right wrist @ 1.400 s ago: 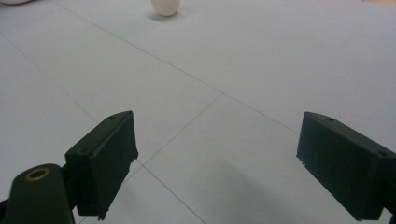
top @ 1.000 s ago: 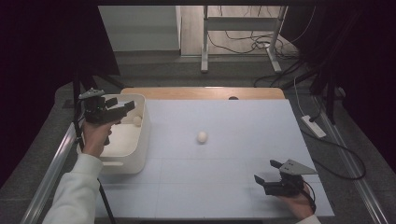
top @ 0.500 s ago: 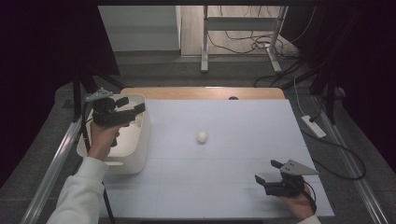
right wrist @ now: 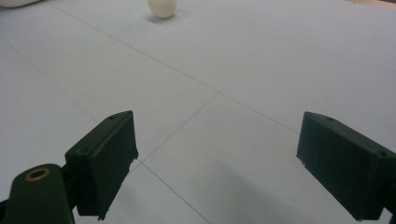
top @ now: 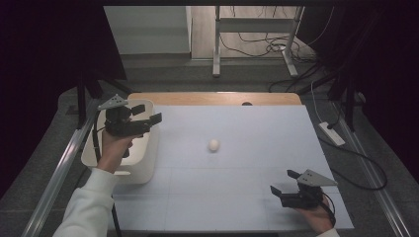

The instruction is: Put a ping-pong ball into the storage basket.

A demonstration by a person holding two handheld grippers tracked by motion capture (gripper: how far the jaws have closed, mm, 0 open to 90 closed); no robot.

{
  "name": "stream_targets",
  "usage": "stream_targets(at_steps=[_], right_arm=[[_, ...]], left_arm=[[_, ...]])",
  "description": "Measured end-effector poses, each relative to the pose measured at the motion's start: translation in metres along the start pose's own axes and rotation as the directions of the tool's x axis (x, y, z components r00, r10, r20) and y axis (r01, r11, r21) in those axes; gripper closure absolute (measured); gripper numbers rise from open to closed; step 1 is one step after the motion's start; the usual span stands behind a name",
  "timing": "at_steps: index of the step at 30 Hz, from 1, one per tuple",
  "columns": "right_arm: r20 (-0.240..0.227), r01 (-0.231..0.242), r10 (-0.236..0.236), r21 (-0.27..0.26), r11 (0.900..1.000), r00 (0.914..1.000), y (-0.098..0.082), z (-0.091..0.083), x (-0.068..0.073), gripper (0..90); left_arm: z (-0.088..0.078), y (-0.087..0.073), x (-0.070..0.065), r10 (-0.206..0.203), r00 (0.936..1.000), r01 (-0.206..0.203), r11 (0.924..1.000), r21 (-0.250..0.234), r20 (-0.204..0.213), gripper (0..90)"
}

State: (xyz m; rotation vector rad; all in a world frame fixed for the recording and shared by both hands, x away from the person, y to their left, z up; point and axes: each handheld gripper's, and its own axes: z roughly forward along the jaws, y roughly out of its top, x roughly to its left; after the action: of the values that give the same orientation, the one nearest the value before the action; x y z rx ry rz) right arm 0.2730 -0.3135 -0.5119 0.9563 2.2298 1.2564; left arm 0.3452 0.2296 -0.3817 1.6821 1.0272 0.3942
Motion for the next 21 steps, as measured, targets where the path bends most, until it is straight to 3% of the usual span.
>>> stream_targets(at_steps=[21], right_arm=[[0.0,0.005,-0.005,0.001,1.0,1.0,0.001,0.002,0.001,11.8]], left_arm=[[0.005,-0.004,-0.018,0.016,0.9963,-0.016,0.9999,-0.005,0.085,17.0]])
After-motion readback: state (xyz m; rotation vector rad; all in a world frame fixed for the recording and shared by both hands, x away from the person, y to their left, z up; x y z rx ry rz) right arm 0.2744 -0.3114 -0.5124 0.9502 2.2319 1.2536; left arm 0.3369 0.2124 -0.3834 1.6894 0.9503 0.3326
